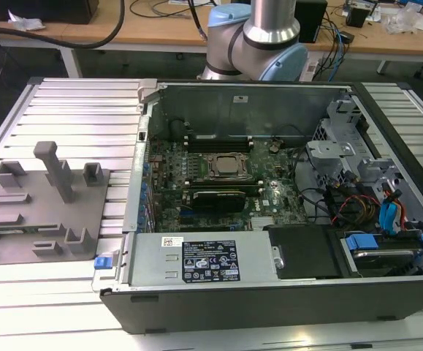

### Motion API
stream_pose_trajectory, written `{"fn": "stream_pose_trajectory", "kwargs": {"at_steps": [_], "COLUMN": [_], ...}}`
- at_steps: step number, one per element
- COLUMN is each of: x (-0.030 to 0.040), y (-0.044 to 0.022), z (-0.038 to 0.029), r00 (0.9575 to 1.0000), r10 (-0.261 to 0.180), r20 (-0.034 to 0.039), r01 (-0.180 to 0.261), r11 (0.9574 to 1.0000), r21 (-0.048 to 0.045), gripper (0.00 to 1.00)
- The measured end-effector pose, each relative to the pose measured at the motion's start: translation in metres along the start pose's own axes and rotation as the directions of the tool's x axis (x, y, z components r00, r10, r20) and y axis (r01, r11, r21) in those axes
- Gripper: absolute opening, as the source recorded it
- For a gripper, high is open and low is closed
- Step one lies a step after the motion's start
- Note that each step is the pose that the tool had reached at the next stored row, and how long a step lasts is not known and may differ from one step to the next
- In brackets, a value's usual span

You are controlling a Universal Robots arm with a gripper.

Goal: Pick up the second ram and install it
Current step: 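Pick up the second ram and move it above second insertion slot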

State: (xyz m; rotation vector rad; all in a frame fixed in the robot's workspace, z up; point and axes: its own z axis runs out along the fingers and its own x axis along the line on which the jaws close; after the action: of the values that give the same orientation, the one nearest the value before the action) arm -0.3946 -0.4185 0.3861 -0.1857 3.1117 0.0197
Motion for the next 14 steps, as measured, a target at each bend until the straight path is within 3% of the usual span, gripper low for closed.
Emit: {"fn": "stream_pose_trajectory", "kwargs": {"at_steps": [3, 7, 10, 14], "x": [0.0, 0.0, 0.0, 0.0], "y": [0.0, 0.0, 0.0, 0.0], "z": [0.0, 0.0, 0.0, 0.0], "r00": [0.9982, 0.9918, 0.9844, 0.9704], "r10": [-0.061, -0.128, -0.176, -0.241], "r20": [-0.0006, -0.0012, -0.0016, -0.002], "r01": [0.061, 0.128, 0.176, 0.241], "r11": [0.9982, 0.9918, 0.9844, 0.9704], "r21": [-0.0015, -0.0033, -0.0046, -0.0063], "gripper": [0.11, 0.11, 0.11, 0.11]}}
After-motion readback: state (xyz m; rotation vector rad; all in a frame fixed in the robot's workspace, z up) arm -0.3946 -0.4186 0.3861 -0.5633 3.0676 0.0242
